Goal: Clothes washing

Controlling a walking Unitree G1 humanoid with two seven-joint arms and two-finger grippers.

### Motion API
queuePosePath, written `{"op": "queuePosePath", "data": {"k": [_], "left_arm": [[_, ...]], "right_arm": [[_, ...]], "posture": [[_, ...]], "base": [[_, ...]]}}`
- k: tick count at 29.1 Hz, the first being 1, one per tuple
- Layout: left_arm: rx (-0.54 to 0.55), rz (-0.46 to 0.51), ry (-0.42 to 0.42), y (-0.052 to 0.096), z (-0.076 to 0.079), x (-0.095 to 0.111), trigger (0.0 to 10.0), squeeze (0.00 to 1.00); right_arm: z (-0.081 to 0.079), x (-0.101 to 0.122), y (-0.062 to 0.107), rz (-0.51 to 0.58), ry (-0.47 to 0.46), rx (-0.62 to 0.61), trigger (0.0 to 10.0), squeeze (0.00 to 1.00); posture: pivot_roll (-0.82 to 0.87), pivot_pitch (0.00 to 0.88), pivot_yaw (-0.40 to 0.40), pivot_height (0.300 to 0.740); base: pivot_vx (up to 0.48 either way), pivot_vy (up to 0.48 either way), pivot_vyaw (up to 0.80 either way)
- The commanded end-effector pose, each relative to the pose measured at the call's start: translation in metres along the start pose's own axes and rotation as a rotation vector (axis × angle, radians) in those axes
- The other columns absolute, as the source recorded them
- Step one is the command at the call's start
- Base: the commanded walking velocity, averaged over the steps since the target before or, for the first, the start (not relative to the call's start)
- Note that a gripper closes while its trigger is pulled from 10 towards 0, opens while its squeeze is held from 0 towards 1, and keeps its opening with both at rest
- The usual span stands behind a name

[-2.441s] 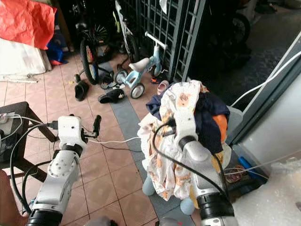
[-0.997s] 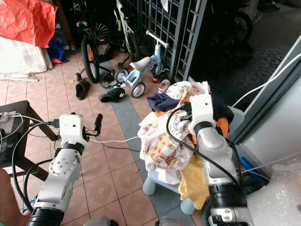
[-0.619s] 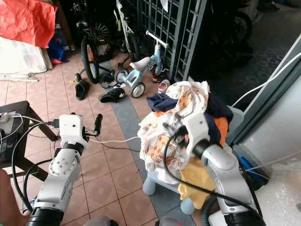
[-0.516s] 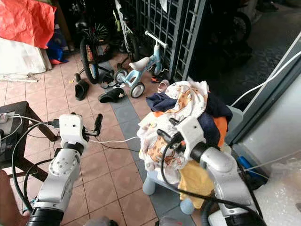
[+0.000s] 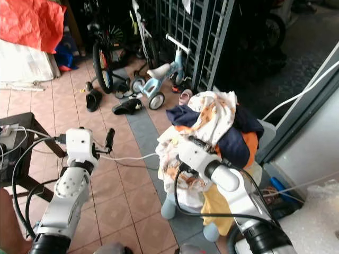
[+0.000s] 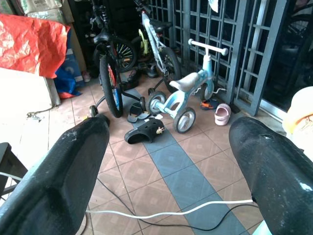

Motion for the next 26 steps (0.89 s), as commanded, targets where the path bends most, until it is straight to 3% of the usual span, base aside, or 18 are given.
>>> {"op": "queuePosePath", "data": {"k": [1,26], "left_arm": [[0.002,0.004,-0.009,0.0006,-0.0022,0.0023,10.0,0.00],[0.002,0.009,-0.007,-0.0026,0.0001,0.0046,10.0,0.00]], "right_arm": [[0.0030,-0.0020,-0.0011,-0.011,0.020,-0.007,0.0,0.00],[-0.0012,-0.0046,-0.0064,-0.004,0.008,0.002,0.0,0.00]], "posture": [[-0.01,0.000,0.004,0.740],[-0.02,0.000,0.005,0.740]], "base": [[0.000,0.000,0.00],[0.000,0.000,0.00]]}}
Point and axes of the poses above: a point about 5 cm out from each wrist's last joint towards the gripper, its own y axis pointing back from the gripper into the wrist, its own x axis along the axis of the wrist's last joint, z = x × y, the point moved 1 cm from there along -y, pointing out of the wrist towards the gripper, and after that the axes turned 11 degrees about -y, right-handed, at the moved point
